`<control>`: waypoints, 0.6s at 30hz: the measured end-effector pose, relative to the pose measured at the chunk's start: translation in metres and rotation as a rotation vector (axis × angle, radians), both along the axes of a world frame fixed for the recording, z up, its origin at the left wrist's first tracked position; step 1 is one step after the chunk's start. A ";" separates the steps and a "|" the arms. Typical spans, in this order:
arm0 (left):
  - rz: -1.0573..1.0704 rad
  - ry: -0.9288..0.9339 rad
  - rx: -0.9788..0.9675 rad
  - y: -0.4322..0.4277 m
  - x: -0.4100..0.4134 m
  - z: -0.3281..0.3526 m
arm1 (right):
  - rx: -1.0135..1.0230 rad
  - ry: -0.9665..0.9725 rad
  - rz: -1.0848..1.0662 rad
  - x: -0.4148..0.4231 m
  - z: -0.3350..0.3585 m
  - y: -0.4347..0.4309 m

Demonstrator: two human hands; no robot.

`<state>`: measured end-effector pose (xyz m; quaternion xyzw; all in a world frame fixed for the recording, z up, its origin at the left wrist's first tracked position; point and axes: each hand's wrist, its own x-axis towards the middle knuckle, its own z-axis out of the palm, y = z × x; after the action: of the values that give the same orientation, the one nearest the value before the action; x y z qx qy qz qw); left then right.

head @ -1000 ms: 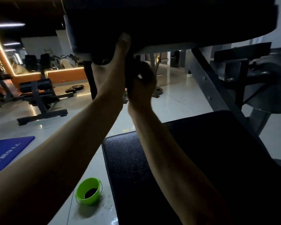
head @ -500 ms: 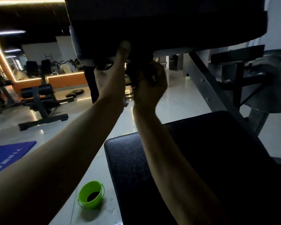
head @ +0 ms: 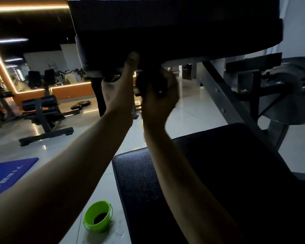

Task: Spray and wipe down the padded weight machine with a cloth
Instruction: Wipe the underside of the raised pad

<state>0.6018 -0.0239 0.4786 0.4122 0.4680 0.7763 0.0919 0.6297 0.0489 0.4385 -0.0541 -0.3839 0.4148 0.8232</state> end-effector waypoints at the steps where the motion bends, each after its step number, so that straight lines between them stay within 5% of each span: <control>1: -0.067 -0.014 0.017 -0.001 -0.002 -0.002 | 0.063 -0.094 -0.043 -0.009 -0.005 -0.010; 4: -0.068 0.017 0.021 -0.002 -0.005 -0.003 | 0.157 -0.122 -0.053 -0.006 -0.003 -0.016; 11: 0.038 0.029 -0.039 0.000 -0.007 -0.002 | -0.042 0.263 -0.063 0.065 0.026 0.030; 18: -0.006 0.087 0.033 0.002 -0.009 -0.006 | 0.312 -0.224 -0.241 0.026 0.003 -0.018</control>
<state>0.5930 -0.0221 0.4726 0.4483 0.4576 0.7649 0.0668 0.6554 0.0306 0.4411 -0.0173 -0.5231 0.2406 0.8174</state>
